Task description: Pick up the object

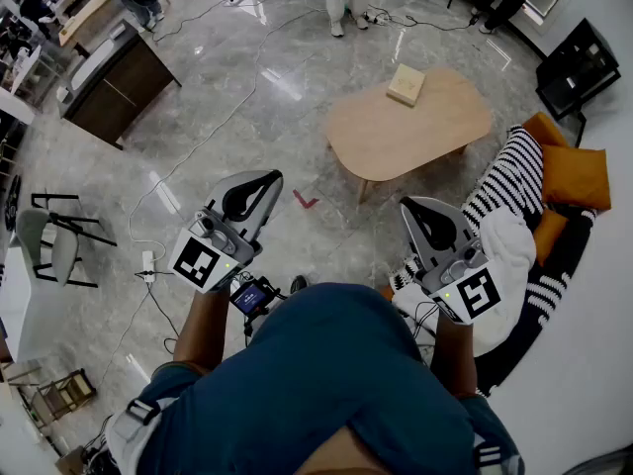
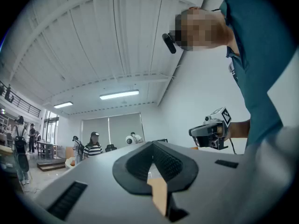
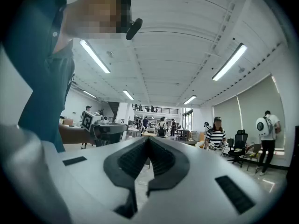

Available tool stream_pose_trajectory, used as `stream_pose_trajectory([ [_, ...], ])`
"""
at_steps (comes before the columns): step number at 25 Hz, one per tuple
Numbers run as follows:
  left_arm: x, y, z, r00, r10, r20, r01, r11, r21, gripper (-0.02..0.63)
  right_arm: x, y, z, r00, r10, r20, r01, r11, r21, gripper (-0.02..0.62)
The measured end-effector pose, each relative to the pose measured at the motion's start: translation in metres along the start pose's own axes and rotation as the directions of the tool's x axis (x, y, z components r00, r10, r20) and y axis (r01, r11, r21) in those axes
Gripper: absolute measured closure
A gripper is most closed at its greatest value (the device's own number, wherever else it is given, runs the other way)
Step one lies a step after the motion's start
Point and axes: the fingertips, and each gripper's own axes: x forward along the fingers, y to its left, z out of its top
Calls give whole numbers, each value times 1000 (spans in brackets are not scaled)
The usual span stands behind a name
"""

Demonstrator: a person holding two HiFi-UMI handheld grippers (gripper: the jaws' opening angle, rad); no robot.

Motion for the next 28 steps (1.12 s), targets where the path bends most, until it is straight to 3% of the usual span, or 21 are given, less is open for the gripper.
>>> stream_pose_trajectory([
  [20, 4, 4, -10, 995, 98, -36, -97, 995, 30, 603, 0, -18, -12, 999, 36, 11, -36, 999, 28, 581],
  [28, -9, 52, -29, 988, 139, -60, -140, 990, -5, 603, 45, -34, -29, 1000, 3, -2, -3, 1000, -8, 581],
])
